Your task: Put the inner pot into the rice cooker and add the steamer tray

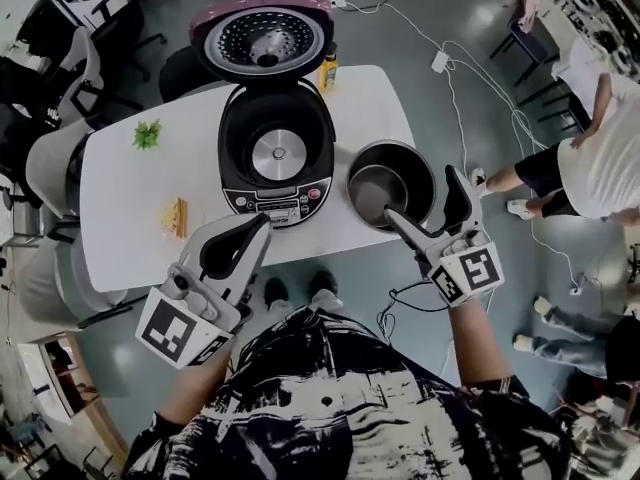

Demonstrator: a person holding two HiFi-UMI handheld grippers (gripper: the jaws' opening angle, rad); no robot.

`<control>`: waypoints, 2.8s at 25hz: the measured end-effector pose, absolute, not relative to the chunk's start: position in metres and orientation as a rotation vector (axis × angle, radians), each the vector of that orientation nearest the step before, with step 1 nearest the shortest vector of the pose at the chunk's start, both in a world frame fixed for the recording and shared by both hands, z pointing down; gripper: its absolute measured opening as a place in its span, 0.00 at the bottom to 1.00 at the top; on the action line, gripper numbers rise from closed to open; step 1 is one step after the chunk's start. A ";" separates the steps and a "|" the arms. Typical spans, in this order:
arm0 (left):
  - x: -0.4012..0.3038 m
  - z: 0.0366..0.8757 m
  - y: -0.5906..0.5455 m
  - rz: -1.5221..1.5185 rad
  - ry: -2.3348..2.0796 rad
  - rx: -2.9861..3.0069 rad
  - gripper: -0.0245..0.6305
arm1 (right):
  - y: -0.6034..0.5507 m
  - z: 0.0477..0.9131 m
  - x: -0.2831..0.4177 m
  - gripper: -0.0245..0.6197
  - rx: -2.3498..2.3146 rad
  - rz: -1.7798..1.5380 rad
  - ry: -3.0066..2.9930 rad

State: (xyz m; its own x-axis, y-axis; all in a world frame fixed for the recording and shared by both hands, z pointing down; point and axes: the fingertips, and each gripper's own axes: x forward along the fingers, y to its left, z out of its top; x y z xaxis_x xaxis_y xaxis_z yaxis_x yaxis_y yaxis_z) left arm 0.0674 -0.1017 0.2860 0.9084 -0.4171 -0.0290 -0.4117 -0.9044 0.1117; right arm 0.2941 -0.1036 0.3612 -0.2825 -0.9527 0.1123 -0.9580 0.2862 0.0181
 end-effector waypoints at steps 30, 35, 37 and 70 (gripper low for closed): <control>0.060 0.306 -0.132 -0.077 -0.601 2.930 0.04 | -0.131 0.663 0.444 0.84 1.535 1.416 -1.579; 0.054 0.308 -0.135 -0.081 -0.615 2.917 0.04 | -0.122 0.679 0.444 0.61 1.474 1.463 -1.466; 0.051 0.308 -0.136 -0.081 -0.623 2.915 0.04 | -0.114 0.686 0.450 0.26 1.441 1.430 -1.391; 0.045 0.296 -0.131 -0.169 -0.594 2.919 0.04 | -0.140 0.548 0.479 0.04 1.524 1.417 -1.508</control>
State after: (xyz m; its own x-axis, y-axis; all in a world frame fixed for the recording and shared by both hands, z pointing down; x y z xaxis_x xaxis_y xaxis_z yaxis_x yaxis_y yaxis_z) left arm 0.0446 -0.1309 0.2960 0.9149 -0.3959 -0.0788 -0.3782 -0.9089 0.1759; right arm 0.4794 -0.1396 0.5478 -0.1936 -0.3428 0.9193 -0.9389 -0.2072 -0.2750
